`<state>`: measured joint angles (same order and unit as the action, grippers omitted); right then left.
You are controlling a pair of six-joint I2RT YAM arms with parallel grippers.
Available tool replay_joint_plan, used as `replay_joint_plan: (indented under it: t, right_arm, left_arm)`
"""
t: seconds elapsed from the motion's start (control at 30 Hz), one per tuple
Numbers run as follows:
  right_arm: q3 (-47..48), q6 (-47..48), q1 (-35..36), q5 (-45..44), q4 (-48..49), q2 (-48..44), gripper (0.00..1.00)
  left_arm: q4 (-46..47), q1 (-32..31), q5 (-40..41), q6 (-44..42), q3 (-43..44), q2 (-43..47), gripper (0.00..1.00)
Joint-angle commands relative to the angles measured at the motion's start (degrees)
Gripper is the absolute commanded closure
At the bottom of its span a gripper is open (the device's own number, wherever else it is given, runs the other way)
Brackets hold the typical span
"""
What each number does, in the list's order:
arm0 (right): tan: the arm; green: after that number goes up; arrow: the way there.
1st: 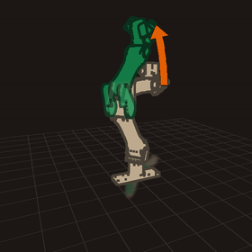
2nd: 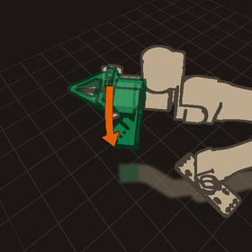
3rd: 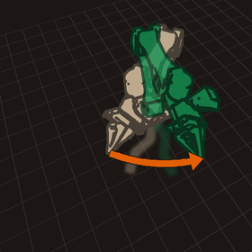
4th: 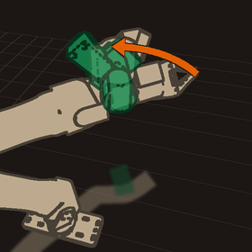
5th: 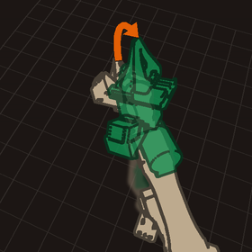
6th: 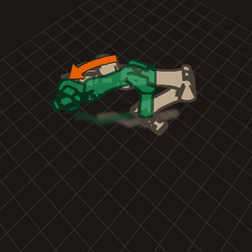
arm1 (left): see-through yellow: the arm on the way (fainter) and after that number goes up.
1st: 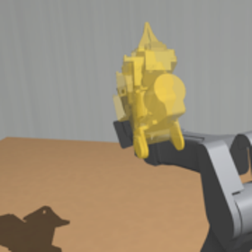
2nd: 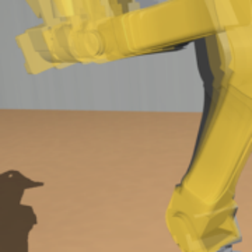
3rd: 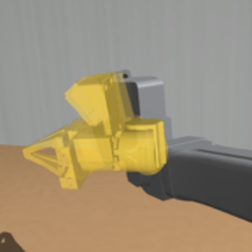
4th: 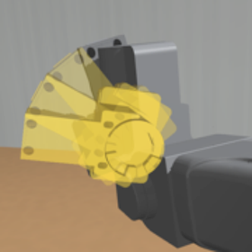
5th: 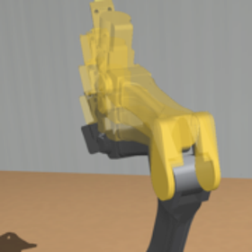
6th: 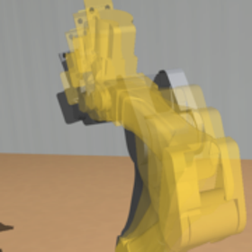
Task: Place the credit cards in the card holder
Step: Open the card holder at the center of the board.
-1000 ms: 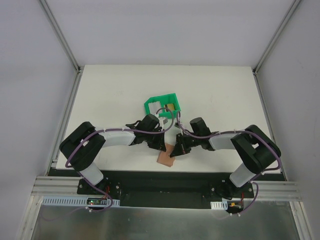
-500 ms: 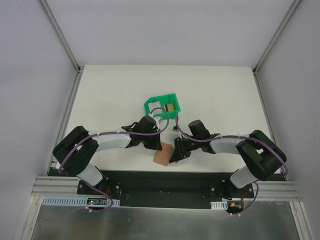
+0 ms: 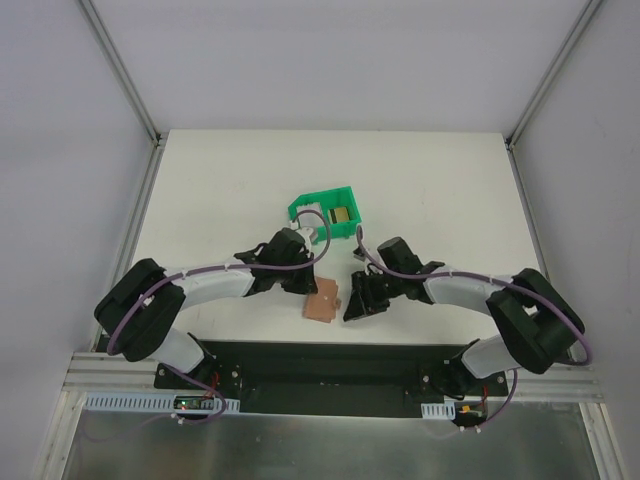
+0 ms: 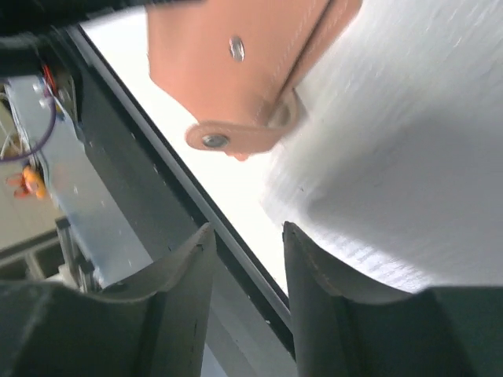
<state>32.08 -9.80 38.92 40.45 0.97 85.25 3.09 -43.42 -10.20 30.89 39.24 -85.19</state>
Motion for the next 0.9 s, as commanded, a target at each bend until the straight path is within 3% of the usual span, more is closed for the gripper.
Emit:
replay_joint_plan:
  t: [0.0,0.13,0.5,0.67,0.87]
  right_arm:
    - [5.1,-5.8,0.3,-10.2,0.4,-6.9,0.47]
    - [9.7,-8.2,2.9,-21.5,-6.1,-7.2,0.34]
    - [19.7,-8.7,10.5,-35.5,-17.7,3.0,0.31]
    - [19.0,-9.3,10.7,-37.1,-19.0,4.5,0.46]
    - [17.1,-9.2,10.6,-36.8,-18.6,3.5,0.78]
  left_arm:
    - [-1.6,0.1,0.5,1.3,-1.5,3.2,0.93]
    - [-1.6,0.1,0.3,5.3,-1.7,3.4,0.91]
    - [-1.6,-0.3,0.8,8.3,-1.5,4.2,0.9]
    - [-1.7,-0.3,0.7,8.2,-1.5,3.8,0.9]
    - [-1.9,-0.3,2.0,7.5,-1.7,3.3,0.83]
